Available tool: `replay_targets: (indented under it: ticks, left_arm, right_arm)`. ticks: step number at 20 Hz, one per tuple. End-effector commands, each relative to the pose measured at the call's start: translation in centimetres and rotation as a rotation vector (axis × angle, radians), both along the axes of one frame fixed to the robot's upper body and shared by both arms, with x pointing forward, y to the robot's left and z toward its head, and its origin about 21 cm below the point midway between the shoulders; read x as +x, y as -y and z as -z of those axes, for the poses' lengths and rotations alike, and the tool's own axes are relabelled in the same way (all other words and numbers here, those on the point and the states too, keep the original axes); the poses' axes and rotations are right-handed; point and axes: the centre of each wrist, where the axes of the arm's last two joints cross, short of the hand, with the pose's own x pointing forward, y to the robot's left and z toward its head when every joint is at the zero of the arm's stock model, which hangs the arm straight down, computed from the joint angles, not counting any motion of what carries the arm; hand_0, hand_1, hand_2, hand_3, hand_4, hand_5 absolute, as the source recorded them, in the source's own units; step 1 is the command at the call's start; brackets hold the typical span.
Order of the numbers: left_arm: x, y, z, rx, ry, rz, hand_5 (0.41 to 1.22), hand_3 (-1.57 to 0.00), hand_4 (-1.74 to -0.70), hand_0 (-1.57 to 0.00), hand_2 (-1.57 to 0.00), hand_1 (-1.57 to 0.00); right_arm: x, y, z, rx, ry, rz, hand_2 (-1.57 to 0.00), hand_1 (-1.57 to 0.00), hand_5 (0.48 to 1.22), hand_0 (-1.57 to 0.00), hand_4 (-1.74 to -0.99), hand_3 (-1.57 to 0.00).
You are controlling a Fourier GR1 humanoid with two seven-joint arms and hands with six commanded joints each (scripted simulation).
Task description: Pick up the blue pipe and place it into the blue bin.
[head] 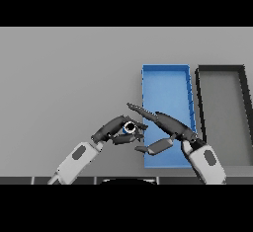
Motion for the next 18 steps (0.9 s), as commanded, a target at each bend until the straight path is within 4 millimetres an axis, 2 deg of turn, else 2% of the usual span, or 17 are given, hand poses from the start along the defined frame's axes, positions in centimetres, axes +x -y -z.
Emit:
replay_targets:
  ticks: [1,8,10,11,12,13,14,15,16,17,18]
  left_arm:
    - [0.2,-0.5,-0.1,-0.011,0.009,0.006,1.221,-1.5,-1.74,-1.57,-1.57,-1.57]
    - [-0.1,-0.6,0.0,0.017,0.013,0.03,1.221,-1.54,-1.74,-1.57,-1.57,-1.57]
    - [-0.3,-0.8,-0.1,-0.006,-0.012,0.046,1.221,-1.48,-1.74,-1.57,-1.57,-1.57]
    - [-0.5,-0.7,-0.2,0.027,0.024,0.039,1.221,-1.29,-1.74,-1.39,-1.32,-1.33]
    - [-0.1,-0.9,-0.4,0.123,0.022,0.044,1.221,-1.03,-1.68,-1.18,-1.06,-1.08]
    - [0.0,-1.0,-0.5,0.192,0.005,0.056,1.221,-0.82,-1.55,-0.99,-0.85,-0.88]
    - [0.1,-0.9,-0.8,0.217,0.0,0.041,1.221,-0.66,-1.48,-0.82,-0.68,-0.71]
    - [0.1,-0.9,-0.4,0.186,0.007,0.033,1.221,-0.58,-1.53,-0.78,-0.69,-0.71]
    - [0.0,-0.6,-0.3,0.17,0.022,0.015,1.221,-0.78,-1.57,-0.94,-0.86,-0.88]
    - [0.0,-1.0,-0.2,0.14,0.013,0.008,1.221,-0.94,-1.61,-1.06,-0.97,-1.02]
    - [0.2,-0.8,-0.3,0.121,0.005,0.012,1.221,-1.07,-1.63,-1.16,-1.05,-1.13]
  right_arm:
    - [0.0,-0.9,-0.1,-0.013,0.007,-0.018,0.0,0.0,0.53,0.0,-1.241,0.0]
    - [2.4,-4.8,-0.8,-0.042,-0.004,-0.106,0.0,0.0,0.508,0.0,-1.218,0.0]
    - [2.9,-6.2,-1.1,-0.049,0.004,-0.14,-0.1,-0.08,0.506,-0.05,-1.245,-0.05]
    - [3.1,-6.6,-1.2,-0.06,0.005,-0.164,-0.24,-0.22,0.509,-0.18,-1.294,-0.16]
    - [3.3,-7.1,-1.3,-0.072,0.004,-0.179,-0.38,-0.38,0.507,-0.35,-1.335,-0.3]
    - [3.5,-7.5,-1.5,-0.09,0.005,-0.185,-0.53,-0.53,0.508,-0.53,-1.362,-0.44]
    - [3.6,-7.7,-1.8,-0.091,0.015,-0.202,-0.74,-0.7,0.522,-0.72,-1.43,-0.63]
    - [3.7,-7.5,-1.5,-0.076,0.005,-0.226,-0.91,-0.87,0.55,-0.89,-1.486,-0.77]
    - [3.8,-7.7,-1.5,-0.063,-0.024,-0.255,-1.04,-1.01,0.606,-1.02,-1.53,-0.87]
    - [3.8,-8.1,-1.5,-0.049,-0.042,-0.275,-1.14,-1.12,0.666,-1.13,-1.562,-0.96]
    - [3.6,-8.3,-1.2,-0.022,-0.063,-0.283,-1.23,-1.21,0.728,-1.22,-1.526,-1.08]
